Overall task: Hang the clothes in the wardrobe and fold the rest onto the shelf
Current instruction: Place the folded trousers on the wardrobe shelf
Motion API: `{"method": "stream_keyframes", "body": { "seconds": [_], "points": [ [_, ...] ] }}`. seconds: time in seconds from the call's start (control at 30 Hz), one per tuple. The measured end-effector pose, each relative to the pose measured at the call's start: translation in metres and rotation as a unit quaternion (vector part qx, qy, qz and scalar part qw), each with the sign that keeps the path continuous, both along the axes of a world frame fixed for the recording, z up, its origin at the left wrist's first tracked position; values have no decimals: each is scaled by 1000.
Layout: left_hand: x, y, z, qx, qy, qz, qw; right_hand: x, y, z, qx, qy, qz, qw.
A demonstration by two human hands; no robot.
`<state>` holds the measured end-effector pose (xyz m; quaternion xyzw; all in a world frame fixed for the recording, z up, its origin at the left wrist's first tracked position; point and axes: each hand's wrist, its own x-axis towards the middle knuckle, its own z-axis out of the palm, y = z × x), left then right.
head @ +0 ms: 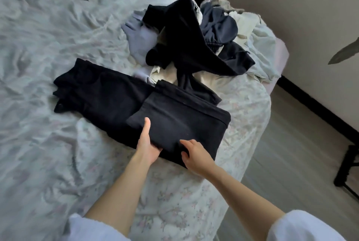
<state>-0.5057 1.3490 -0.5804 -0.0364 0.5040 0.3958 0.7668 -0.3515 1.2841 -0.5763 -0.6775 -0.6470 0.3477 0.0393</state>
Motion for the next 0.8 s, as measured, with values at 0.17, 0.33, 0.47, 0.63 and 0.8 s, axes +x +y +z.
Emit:
{"method": "stream_keyframes", "body": {
  "seconds": [0.17,0.33,0.47,0.63,0.8],
  "points": [
    [-11,12,-5,39,-19,46,998,3,28,0,-13,4,2,1000],
    [-22,28,1,97,36,58,993,6,74,9,29,17,-22,999],
    [-32,36,8,114,77,56,989,0,131,14,63,3,-12,998],
    [-51,42,-5,94,117,116,982,-12,198,5,15,-40,30,999],
    [-63,42,-23,67,55,162,983,-19,237,-17,-91,-64,70,991]
  ]
}}
